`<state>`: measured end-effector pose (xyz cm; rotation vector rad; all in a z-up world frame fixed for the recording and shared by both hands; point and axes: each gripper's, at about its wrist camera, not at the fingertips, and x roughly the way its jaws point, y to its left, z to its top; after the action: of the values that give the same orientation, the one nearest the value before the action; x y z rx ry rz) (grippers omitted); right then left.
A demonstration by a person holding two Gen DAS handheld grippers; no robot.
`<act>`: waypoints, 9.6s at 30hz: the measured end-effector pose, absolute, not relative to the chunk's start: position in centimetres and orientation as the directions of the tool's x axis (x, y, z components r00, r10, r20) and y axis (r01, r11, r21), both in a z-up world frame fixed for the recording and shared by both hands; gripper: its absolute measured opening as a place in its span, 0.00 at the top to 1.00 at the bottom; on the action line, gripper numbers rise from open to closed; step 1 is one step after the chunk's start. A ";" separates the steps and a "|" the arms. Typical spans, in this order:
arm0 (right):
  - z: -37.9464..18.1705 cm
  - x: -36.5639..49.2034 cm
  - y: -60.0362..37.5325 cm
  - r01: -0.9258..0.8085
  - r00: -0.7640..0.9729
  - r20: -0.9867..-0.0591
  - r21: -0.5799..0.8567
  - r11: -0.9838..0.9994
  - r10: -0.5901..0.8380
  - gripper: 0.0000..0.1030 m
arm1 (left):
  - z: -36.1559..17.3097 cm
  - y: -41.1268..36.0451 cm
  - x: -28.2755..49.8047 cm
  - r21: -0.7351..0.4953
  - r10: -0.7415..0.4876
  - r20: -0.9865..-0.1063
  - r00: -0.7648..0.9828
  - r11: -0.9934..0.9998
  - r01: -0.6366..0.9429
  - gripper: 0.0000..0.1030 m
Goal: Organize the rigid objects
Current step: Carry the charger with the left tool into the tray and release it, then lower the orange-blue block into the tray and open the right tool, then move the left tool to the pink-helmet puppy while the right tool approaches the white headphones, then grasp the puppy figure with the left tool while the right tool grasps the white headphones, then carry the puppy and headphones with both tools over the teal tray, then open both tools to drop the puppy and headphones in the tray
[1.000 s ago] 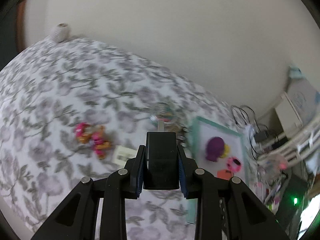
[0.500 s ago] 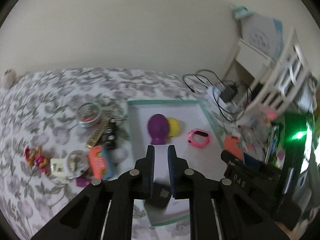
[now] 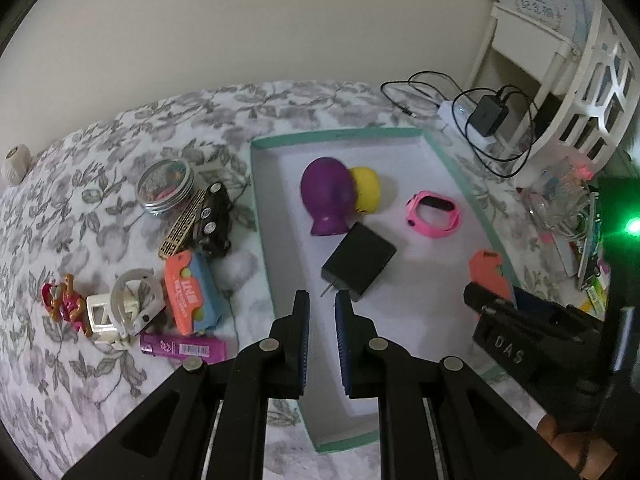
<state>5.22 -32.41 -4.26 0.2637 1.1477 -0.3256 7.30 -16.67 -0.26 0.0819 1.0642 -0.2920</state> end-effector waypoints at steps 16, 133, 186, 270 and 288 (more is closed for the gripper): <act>-6.8 5.3 -32.2 0.382 0.294 -0.947 -0.010 0.924 -0.132 0.54 | -1.8 -14.5 7.8 -0.075 -0.151 -0.899 0.412 0.978 0.196 0.87; -6.4 13.5 -6.9 -0.219 0.340 -0.860 0.321 0.921 0.381 0.78 | -7.4 10.3 14.7 -0.193 -0.040 -0.952 0.304 0.850 -0.491 0.35; -2.9 14.1 -11.5 -0.129 0.381 -0.757 0.526 0.841 0.532 0.91 | -7.2 10.6 14.5 -0.296 -0.079 -0.910 0.408 0.812 -0.503 0.60; -4.5 13.3 -31.6 0.218 0.266 -0.960 0.150 0.964 0.089 0.86 | -6.8 -17.6 11.8 -0.295 -0.307 -0.947 0.093 0.947 0.125 0.59; 2.5 12.6 -30.6 0.164 0.411 -0.912 0.085 0.983 0.010 0.61 | 0.0 -14.0 12.3 -0.373 -0.386 -0.892 0.236 0.923 0.099 0.39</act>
<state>12.63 -30.57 2.47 0.1701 1.1446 -0.0974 12.30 -13.96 0.04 -0.2592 1.2938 -0.3375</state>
